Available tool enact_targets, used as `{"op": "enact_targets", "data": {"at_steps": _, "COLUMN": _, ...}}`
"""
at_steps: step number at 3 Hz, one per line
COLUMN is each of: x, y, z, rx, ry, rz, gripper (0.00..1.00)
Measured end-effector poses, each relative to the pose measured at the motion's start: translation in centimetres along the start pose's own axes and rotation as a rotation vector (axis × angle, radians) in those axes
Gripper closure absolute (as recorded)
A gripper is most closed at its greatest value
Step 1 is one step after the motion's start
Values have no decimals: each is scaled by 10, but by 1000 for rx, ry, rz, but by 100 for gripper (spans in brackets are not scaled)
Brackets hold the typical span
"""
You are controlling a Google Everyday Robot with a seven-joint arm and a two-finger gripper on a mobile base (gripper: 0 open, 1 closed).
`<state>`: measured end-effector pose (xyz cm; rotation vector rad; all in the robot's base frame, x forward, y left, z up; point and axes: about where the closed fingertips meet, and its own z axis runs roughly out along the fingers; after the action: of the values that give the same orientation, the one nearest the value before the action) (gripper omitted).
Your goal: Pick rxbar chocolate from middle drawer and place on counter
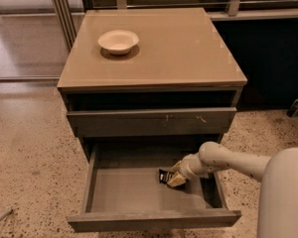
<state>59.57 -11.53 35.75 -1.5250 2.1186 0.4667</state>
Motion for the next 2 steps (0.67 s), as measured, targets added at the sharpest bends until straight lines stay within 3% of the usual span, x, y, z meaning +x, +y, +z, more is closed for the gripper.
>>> {"op": "enact_targets", "data": {"at_steps": 1, "x": -4, "y": 3, "z": -1, "rx": -19, "ry": -5, "rz": -18, "gripper": 100}}
{"op": "enact_targets", "data": {"at_steps": 2, "x": -33, "y": 18, "z": -23, "rx": -62, "ry": -23, "rz": -77, "gripper": 100}}
